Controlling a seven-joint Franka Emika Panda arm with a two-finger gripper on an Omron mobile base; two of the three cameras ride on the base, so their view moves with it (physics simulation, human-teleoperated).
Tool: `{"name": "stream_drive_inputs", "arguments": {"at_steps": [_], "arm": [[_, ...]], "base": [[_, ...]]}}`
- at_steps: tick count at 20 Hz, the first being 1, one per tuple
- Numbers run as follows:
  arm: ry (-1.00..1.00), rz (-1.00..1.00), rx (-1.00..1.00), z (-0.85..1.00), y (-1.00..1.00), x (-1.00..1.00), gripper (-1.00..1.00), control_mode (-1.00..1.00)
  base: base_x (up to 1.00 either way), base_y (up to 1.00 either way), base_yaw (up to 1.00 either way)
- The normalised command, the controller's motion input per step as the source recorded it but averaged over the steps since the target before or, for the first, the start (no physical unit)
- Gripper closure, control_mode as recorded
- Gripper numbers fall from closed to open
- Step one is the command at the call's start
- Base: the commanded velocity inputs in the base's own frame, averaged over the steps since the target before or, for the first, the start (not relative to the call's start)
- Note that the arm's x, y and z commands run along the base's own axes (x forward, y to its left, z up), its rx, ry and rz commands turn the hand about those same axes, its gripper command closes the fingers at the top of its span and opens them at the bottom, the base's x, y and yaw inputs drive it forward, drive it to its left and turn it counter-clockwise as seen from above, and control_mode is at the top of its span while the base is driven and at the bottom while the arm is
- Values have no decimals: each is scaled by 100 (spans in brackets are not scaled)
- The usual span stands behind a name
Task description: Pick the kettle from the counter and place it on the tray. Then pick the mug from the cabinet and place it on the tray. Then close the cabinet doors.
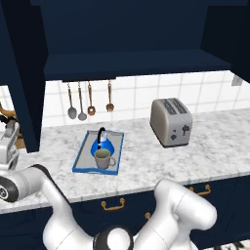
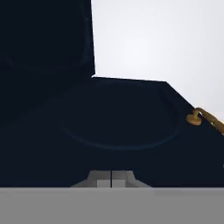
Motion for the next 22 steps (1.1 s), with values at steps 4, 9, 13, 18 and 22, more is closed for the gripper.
{"name": "stream_drive_inputs", "arguments": {"at_steps": [4, 9, 13, 18, 22], "arm": [[-32, -12, 34, 33, -49, -6, 100, -100], [-13, -10, 28, 44, -58, -11, 100, -100], [0, -9, 21, 49, -60, -14, 100, -100], [10, -4, 11, 17, -92, -15, 100, -100], [42, 0, 0, 0, -100, 0, 100, -100]], "base": [[0, 0, 0], [0, 0, 0], [0, 0, 0], [0, 0, 0], [0, 0, 0]]}}
